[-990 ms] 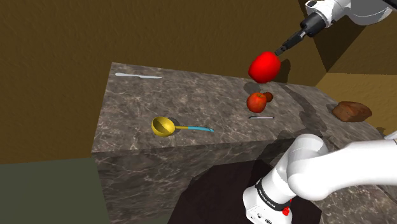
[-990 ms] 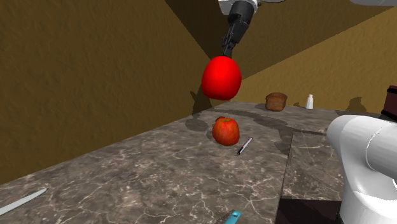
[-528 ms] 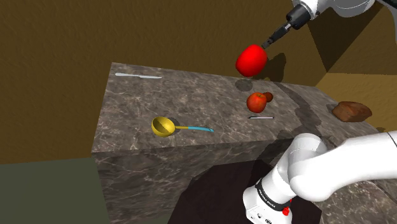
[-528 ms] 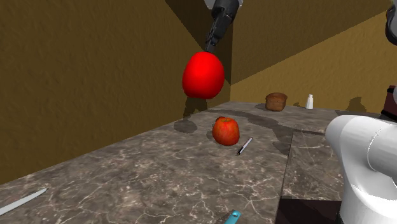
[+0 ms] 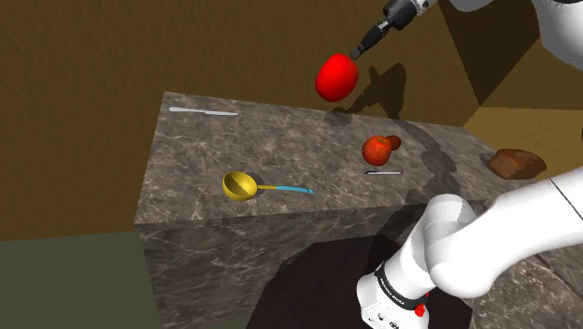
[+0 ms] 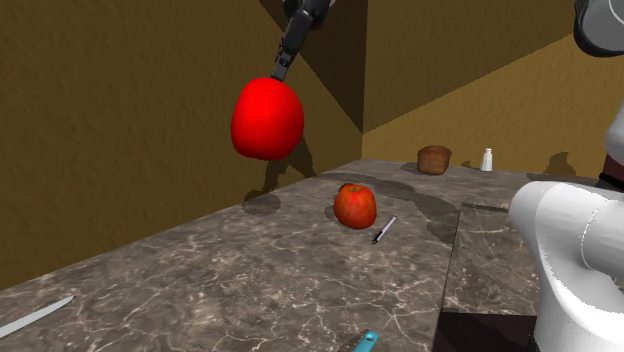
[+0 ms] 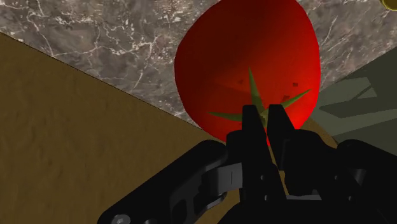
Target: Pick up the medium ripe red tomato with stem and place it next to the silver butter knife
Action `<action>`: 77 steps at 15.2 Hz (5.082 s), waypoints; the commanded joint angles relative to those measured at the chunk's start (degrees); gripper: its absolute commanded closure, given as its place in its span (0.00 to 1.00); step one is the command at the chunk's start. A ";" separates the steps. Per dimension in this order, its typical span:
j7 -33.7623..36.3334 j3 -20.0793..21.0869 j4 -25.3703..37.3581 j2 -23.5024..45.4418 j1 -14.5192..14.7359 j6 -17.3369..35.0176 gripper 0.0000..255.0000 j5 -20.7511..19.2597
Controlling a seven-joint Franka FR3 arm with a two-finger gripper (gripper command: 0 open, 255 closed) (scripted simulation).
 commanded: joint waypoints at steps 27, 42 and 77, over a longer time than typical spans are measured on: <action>1.52 -0.63 13.45 27.61 7.38 10.99 1.00 15.15; -2.55 -0.02 1.15 26.53 8.09 21.87 1.00 16.34; -4.06 -0.51 -3.14 23.63 7.60 23.36 0.00 15.21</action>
